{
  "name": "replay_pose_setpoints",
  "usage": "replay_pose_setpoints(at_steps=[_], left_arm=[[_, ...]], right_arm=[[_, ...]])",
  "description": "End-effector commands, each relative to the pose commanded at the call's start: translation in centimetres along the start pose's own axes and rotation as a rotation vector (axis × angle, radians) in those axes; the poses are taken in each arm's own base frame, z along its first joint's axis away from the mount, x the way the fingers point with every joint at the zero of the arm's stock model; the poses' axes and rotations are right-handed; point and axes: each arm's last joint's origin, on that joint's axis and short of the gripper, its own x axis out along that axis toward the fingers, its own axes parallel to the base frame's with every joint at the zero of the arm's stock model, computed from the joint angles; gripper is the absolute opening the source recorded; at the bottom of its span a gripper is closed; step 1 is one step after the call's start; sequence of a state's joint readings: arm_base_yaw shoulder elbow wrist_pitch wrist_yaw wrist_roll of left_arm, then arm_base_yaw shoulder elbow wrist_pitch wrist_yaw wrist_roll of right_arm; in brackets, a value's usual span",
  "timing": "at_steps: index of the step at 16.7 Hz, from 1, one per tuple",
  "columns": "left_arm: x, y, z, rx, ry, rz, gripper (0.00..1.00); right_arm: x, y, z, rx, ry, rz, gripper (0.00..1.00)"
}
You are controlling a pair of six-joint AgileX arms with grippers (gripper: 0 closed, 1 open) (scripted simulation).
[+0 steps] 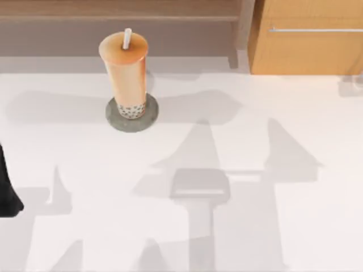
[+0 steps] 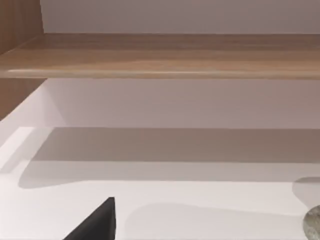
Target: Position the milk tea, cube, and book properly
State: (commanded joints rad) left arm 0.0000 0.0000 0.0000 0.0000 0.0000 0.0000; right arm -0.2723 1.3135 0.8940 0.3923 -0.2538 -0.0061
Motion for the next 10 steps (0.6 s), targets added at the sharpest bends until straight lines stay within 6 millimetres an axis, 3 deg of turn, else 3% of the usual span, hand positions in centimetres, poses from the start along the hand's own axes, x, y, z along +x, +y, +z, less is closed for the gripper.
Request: replay_pose_setpoints(at_steps=[5, 10], left_arm=[[0.0, 0.0, 0.0, 0.000, 0.000, 0.000, 1.00], [0.0, 0.0, 0.0, 0.000, 0.000, 0.000, 1.00]], right_arm=[[8.8, -5.6, -2.4, 0.003, 0.003, -0.001, 1.00], [13.3, -9.5, -5.1, 0.000, -0.022, 0.000, 1.00]])
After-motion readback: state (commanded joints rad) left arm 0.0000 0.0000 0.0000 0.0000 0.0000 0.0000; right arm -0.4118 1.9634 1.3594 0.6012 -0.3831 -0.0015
